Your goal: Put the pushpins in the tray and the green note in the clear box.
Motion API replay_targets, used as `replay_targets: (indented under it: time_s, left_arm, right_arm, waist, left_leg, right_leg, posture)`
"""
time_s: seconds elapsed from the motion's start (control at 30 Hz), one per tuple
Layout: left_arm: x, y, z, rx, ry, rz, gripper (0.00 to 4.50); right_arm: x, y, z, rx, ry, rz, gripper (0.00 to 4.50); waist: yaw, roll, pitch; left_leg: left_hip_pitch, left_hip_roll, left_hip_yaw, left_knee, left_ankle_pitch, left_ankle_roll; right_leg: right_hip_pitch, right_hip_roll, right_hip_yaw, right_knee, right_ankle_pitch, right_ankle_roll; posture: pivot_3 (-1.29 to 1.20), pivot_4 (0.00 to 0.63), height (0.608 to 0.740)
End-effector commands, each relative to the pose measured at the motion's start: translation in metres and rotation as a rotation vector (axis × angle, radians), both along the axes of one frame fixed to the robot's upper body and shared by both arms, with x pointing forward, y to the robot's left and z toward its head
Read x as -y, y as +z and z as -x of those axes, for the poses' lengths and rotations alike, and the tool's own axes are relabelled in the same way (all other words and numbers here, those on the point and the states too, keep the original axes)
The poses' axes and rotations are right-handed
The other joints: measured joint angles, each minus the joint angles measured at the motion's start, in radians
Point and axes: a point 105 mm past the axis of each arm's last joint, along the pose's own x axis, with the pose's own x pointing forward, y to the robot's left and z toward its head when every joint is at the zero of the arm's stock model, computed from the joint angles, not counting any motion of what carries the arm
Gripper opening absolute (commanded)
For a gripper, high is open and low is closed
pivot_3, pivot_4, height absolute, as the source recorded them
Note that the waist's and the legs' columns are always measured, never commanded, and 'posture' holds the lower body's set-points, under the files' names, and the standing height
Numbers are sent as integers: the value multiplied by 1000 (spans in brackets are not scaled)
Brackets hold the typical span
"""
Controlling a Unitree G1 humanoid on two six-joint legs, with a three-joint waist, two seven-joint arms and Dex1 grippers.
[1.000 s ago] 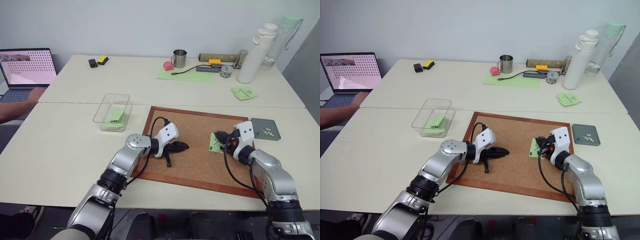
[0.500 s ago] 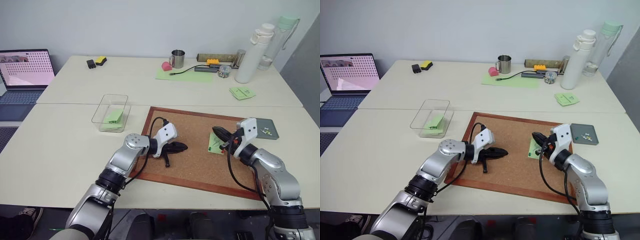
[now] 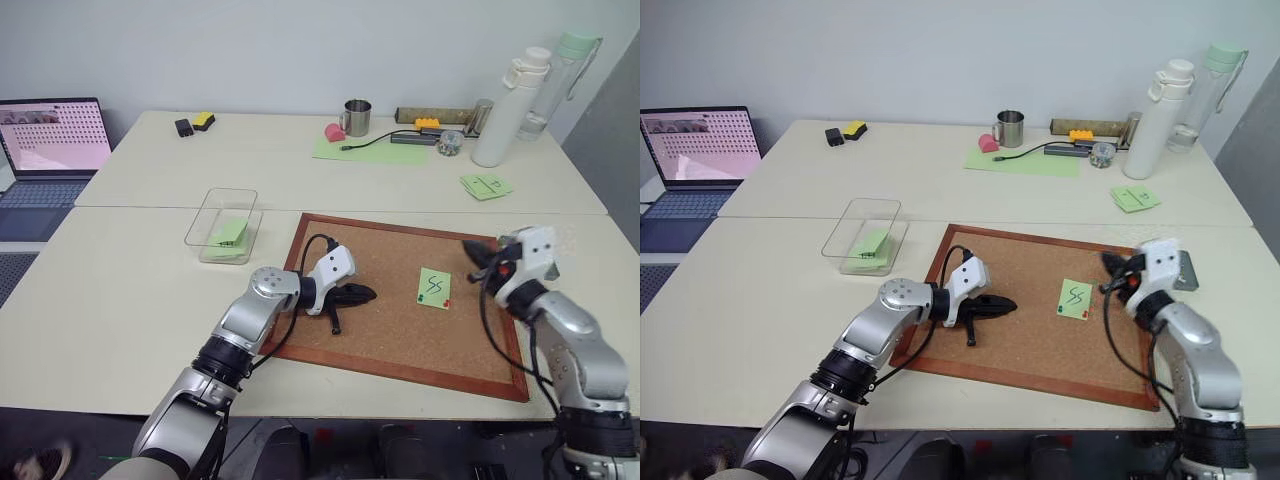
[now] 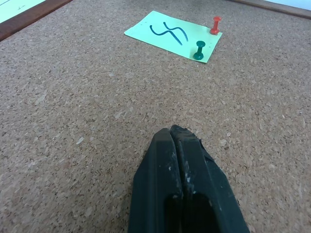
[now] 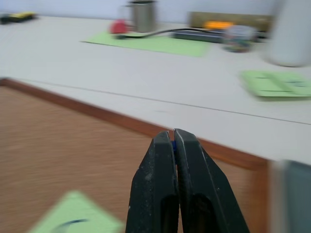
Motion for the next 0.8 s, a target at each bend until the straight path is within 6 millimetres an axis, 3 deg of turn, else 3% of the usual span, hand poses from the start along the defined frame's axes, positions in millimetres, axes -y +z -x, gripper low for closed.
replay_targets:
  time_s: [0.03, 0.13, 0.23, 0.5, 0.67, 0.8]
  left_arm:
    - [-8, -17, 4, -48, 25, -57, 0]
    - [-10, -17, 8, -53, 34, -48, 0]
    - [-14, -19, 13, -64, 43, -50, 0]
    - [-24, -21, 19, -74, 85, -58, 0]
    - [-24, -22, 20, -77, 92, -58, 0]
    - [-24, -21, 19, -79, 94, -57, 0]
  right_arm:
    - [41, 4, -7, -16, -126, -3, 16]
    - [63, -3, -19, -65, -159, -40, 16]
    - [71, -9, -27, -94, -166, -59, 16]
    - [79, -10, -35, -88, -171, -79, 1736]
    - [72, 4, -28, -32, -115, -67, 1736]
    - [31, 10, 0, -30, 110, -14, 1736]
  waist:
    - [0, 0, 0]
    - [-4, 1, 0]
    - [-4, 1, 0]
    - [-5, 1, 0]
    - [-7, 1, 0]
    - [-3, 1, 0]
  left_leg:
    - [0, 0, 0, 0, 0, 0]
    - [1, 0, 1, -1, 0, 0]
    - [3, 0, 3, -1, 0, 0]
    - [3, 1, 2, -3, 0, 0]
    - [5, 2, 3, -3, 0, 0]
    - [6, 2, 1, -3, 0, 0]
  right_leg:
    - [0, 0, 0, 0, 0, 0]
    - [0, 1, 1, 0, 0, 0]
    - [1, 0, 3, 0, 0, 0]
    - [1, 0, 3, -1, 0, -1]
    - [3, 0, 4, -1, 0, 0]
    - [4, 0, 3, -2, 0, 0]
  posture:
    - [0, 150, 740]
    - [0, 150, 740]
    - [0, 150, 740]
    - [0, 150, 740]
    - [0, 150, 740]
    - [0, 150, 740]
